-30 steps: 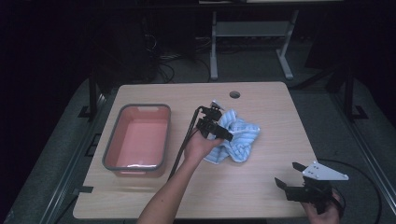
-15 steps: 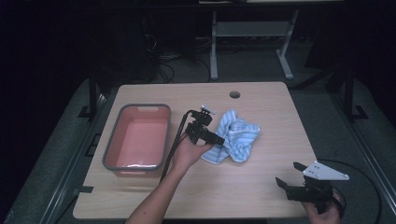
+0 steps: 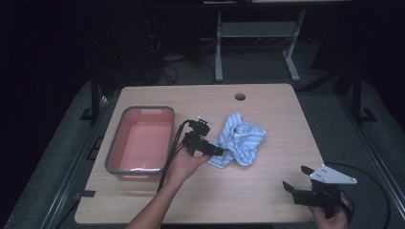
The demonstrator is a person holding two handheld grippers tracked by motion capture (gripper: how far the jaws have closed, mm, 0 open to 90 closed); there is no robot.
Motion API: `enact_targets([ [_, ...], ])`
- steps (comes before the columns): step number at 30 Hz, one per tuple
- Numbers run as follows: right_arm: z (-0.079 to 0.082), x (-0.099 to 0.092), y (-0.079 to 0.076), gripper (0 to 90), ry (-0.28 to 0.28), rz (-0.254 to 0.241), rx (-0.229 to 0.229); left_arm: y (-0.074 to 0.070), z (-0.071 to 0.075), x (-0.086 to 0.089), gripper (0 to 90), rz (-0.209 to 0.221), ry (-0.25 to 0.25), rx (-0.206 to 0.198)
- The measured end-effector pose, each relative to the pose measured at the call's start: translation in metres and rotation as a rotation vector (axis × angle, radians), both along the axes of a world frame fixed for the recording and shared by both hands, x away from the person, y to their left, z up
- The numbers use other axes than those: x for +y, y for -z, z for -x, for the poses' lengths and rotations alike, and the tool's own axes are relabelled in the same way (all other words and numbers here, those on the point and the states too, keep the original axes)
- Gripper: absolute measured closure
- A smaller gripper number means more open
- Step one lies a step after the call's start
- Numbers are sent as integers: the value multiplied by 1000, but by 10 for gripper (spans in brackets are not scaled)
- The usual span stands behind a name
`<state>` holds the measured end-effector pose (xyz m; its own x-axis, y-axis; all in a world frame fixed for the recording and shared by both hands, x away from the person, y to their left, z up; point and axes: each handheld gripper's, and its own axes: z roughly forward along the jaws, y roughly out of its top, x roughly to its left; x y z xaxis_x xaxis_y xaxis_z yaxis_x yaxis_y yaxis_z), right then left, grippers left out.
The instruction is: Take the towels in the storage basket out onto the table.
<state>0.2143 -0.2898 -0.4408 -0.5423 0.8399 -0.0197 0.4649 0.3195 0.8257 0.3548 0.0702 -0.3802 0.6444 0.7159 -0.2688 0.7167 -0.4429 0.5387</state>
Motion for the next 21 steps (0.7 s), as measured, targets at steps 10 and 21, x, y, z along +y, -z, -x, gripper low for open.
enact_targets([
  [10, 0, -1, 1, 140, 3, 3, 3, 6, 11, 9, 278, 14, 12, 0],
  [21, 0, 0, 2, 140, 5, 4, 7, 17, 23, 23, 281, 34, 16, 11],
])
